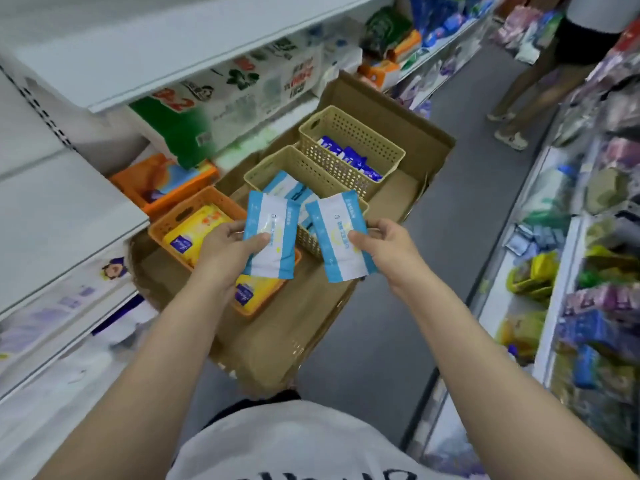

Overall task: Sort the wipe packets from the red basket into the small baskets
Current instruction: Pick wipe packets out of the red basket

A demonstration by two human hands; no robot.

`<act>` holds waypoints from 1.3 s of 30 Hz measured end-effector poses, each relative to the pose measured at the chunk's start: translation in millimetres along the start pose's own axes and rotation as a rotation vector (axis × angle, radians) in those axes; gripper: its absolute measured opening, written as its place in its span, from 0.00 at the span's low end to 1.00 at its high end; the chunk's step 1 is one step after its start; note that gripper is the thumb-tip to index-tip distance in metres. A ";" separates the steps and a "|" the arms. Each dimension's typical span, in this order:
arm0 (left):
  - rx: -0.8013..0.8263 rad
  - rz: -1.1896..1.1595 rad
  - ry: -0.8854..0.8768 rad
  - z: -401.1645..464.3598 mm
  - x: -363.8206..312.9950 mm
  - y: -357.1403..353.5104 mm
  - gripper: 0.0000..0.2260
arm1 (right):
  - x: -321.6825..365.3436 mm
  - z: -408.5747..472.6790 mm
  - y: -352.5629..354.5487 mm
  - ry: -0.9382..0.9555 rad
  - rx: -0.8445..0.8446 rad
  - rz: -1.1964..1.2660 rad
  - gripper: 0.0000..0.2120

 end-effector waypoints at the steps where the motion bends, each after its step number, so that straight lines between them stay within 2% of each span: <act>1: -0.017 -0.017 0.018 12.5 1.6 -7.3 0.20 | 4.6 19.7 8.8 0.007 0.014 -0.051 0.09; 3: -0.064 -0.021 0.034 34.3 2.3 -15.7 0.20 | 11.8 59.4 19.4 0.022 0.050 -0.158 0.08; 6: -0.129 -0.034 0.030 56.0 1.2 -16.8 0.14 | 21.5 118.3 20.5 0.058 0.106 -0.259 0.07; 10: -0.248 -0.086 0.050 75.3 5.0 -4.8 0.16 | 22.9 202.7 -6.0 0.157 0.253 -0.501 0.10; 16: -0.496 -0.187 0.073 91.9 19.2 -9.2 0.14 | -1.6 285.8 -84.2 0.395 0.719 -1.225 0.16; 19: -0.611 -0.236 0.097 90.4 31.5 -20.7 0.12 | -25.8 295.9 -106.6 0.481 0.946 -1.447 0.19; 21: -0.658 -0.284 0.112 89.6 41.0 -31.4 0.10 | -45.0 301.9 -110.9 0.488 1.034 -1.512 0.19; 23: -0.720 -0.336 0.118 90.5 48.8 -38.8 0.10 | -57.3 306.2 -112.8 0.503 1.064 -1.513 0.19; 25: -0.770 -0.378 0.123 92.1 54.2 -44.4 0.09 | -62.6 308.6 -113.1 0.595 1.064 -1.523 0.19; 29: -0.753 -0.472 0.149 95.5 60.5 -54.3 0.15 | -55.9 303.9 -110.7 0.838 0.984 -1.490 0.14; 32: -0.743 -0.487 0.176 98.2 55.6 -54.2 0.12 | -59.8 301.1 -113.6 0.943 1.020 -1.526 0.10; 34: -0.732 -0.449 0.170 103.0 50.0 -52.6 0.10 | -46.5 308.3 -117.1 0.843 0.980 -1.383 0.09; 37: -0.668 -0.313 0.189 115.6 42.4 -57.5 0.10 | 16.0 322.7 -121.2 0.649 0.734 -0.891 0.08; 38: -0.632 -0.273 0.195 122.4 39.2 -62.2 0.10 | 34.5 322.7 -126.0 0.589 0.746 -0.757 0.09; 39: -0.598 -0.234 0.198 130.1 34.8 -67.9 0.11 | 49.0 318.8 -134.2 0.538 0.834 -0.667 0.11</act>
Point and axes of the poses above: each hand's wrist, its own z-axis towards the middle knuckle, its own y-axis out of the back of the hand, x = y × z, the point moved 7 cm from there along z, towards the middle knuckle, and after that the axes turned 5 degrees about -z, right-handed, at the moved point
